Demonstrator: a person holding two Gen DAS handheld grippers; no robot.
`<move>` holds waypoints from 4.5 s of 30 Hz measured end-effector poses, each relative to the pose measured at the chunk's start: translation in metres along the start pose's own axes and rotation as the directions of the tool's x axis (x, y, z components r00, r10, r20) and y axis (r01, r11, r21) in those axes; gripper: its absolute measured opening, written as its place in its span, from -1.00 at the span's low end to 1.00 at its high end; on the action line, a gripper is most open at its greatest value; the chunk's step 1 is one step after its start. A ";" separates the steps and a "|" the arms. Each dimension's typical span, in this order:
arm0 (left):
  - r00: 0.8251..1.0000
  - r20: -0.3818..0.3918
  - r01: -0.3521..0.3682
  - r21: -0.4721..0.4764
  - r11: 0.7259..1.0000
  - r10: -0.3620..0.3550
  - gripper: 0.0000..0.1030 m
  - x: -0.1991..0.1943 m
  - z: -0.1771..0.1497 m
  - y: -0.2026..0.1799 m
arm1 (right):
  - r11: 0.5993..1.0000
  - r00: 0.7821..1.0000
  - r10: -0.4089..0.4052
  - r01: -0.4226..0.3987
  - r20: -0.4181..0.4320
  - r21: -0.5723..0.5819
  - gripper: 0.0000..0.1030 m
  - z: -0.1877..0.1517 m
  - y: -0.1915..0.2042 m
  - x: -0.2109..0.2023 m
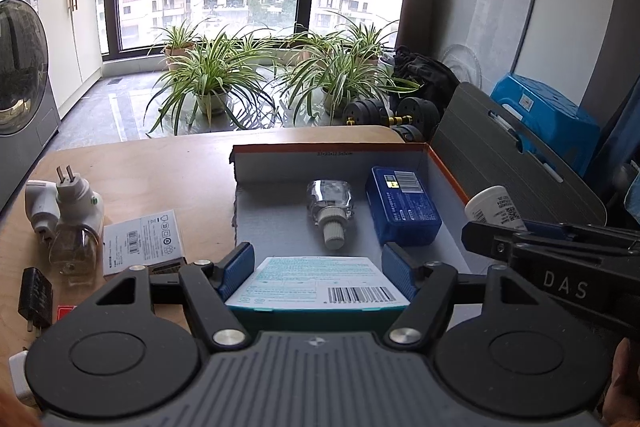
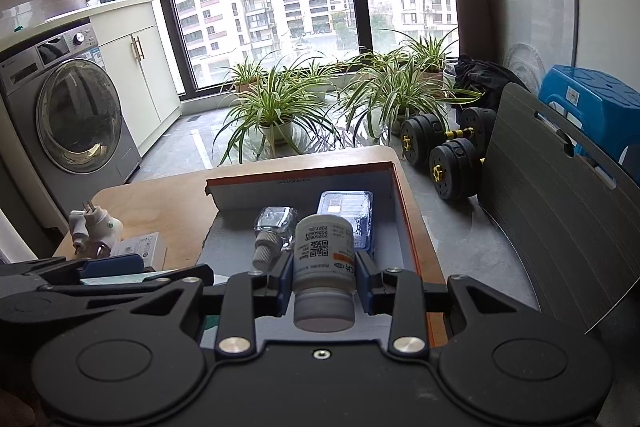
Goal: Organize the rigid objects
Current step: 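Lower the white pill bottle into the tray and open the right gripper, then move left gripper toward the white charger while right gripper approaches the tiger card box, then close left gripper on the white charger while right gripper grasps the red-and-blue card box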
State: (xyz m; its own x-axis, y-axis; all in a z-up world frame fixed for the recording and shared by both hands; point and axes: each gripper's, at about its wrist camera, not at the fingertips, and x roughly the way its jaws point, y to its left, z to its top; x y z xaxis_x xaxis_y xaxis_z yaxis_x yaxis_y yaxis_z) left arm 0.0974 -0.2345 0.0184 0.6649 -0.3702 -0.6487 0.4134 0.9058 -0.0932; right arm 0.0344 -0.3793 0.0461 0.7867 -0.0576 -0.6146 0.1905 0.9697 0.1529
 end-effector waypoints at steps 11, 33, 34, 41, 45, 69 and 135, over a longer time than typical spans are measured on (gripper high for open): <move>1.000 -0.004 0.002 -0.012 1.000 -0.002 0.39 0.015 0.003 -0.005 | 1.000 0.999 -0.010 0.010 -0.033 0.012 -0.21 0.002 -0.010 0.017; 0.997 -0.028 0.068 -0.123 0.990 -0.071 0.51 0.036 0.004 0.003 | 0.997 0.999 -0.039 0.041 -0.025 0.066 0.13 0.002 -0.026 0.023; 0.996 -0.031 0.075 -0.122 0.990 -0.080 0.52 0.035 0.003 0.002 | 0.997 0.999 -0.042 0.044 -0.021 0.065 0.13 0.002 -0.026 0.021; 0.998 -0.036 0.053 -0.137 0.989 -0.058 0.73 0.020 0.005 0.007 | 0.997 0.998 -0.056 0.055 0.026 0.049 0.42 0.003 -0.019 -0.003; 0.999 -0.037 -0.015 -0.095 0.995 0.012 0.88 0.001 0.005 0.012 | 0.998 0.997 -0.069 0.069 0.044 0.012 0.58 0.000 -0.004 -0.016; 0.965 -0.091 -0.258 -0.153 0.954 0.247 0.93 -0.089 -0.044 0.112 | 0.991 0.997 0.078 -0.081 -0.028 -0.111 0.62 -0.041 0.109 -0.041; 0.953 -0.093 -0.304 -0.314 0.899 0.289 0.99 -0.093 -0.086 0.218 | 0.958 0.979 0.158 -0.183 -0.126 -0.220 0.62 -0.078 0.174 -0.023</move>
State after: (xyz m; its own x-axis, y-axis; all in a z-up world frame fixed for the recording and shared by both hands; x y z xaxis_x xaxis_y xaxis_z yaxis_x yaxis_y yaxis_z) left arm 0.0723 0.0146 -0.0065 0.6954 -0.0717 -0.7151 -0.0256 0.9919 -0.1243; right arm 0.0038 -0.1902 0.0262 0.7264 0.1269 -0.6754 -0.0907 0.9919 0.0888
